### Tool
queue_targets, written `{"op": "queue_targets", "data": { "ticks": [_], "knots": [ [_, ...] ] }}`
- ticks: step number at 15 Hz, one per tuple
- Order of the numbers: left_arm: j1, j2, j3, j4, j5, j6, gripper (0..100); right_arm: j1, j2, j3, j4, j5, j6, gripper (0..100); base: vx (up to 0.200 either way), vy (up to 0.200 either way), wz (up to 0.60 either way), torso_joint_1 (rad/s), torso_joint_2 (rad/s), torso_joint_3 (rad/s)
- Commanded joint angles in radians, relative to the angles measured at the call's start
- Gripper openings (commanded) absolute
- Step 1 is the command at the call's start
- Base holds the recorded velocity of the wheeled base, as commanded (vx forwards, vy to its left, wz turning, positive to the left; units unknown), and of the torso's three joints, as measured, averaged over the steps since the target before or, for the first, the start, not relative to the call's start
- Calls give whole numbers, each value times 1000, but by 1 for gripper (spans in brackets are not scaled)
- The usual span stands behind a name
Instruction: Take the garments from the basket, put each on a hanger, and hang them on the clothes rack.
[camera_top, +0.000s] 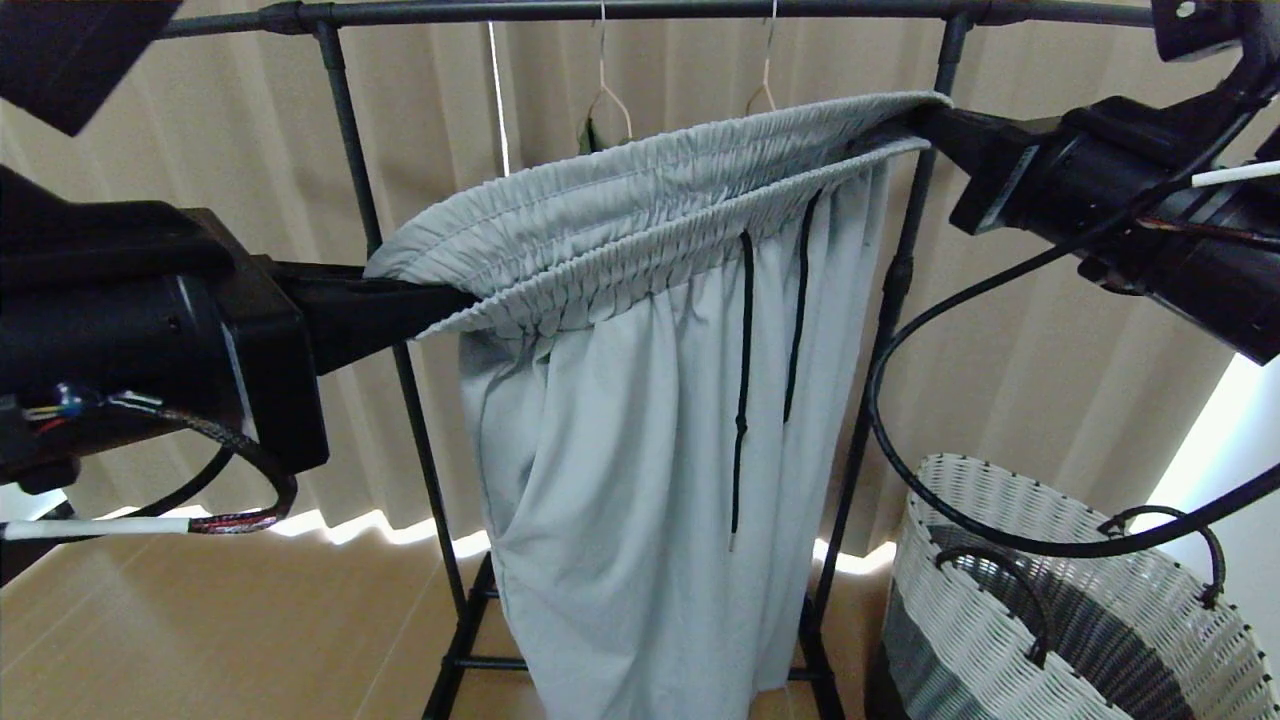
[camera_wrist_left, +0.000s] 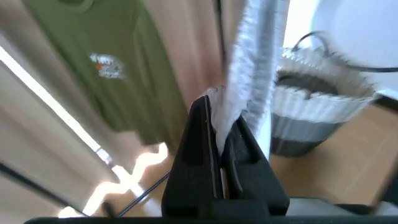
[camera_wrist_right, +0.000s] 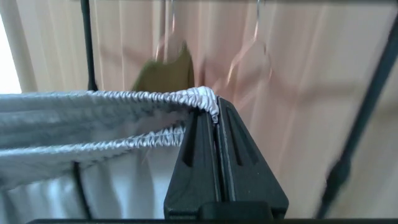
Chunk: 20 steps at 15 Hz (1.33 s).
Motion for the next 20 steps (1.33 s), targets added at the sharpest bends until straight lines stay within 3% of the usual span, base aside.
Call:
{"op": "queue_targets", "data": {
  "ticks": [1, 5, 9, 13, 20],
  "knots": [
    [-4, -23, 16, -1, -2, 1, 0, 1, 39, -12, 0, -1, 0, 0, 0, 0, 0, 0, 0, 0],
    [10, -2, 2, -30, 7, 21, 0, 1, -30, -15, 24, -4, -2, 0, 0, 0, 0, 0, 0, 0],
    [146, 110, -82, -117, 64, 110, 0, -1, -201, -9, 244, -7, -2, 0, 0, 0, 0, 0, 0, 0],
    [111, 241, -112, -261, 256, 110, 0, 1, -333, 121, 371, -7, -5, 0, 0, 0, 0, 0, 0, 0],
    [100, 219, -86, -266, 258, 114, 0, 1, -328, 152, 371, -7, -8, 0, 0, 0, 0, 0, 0, 0]
  ]
}}
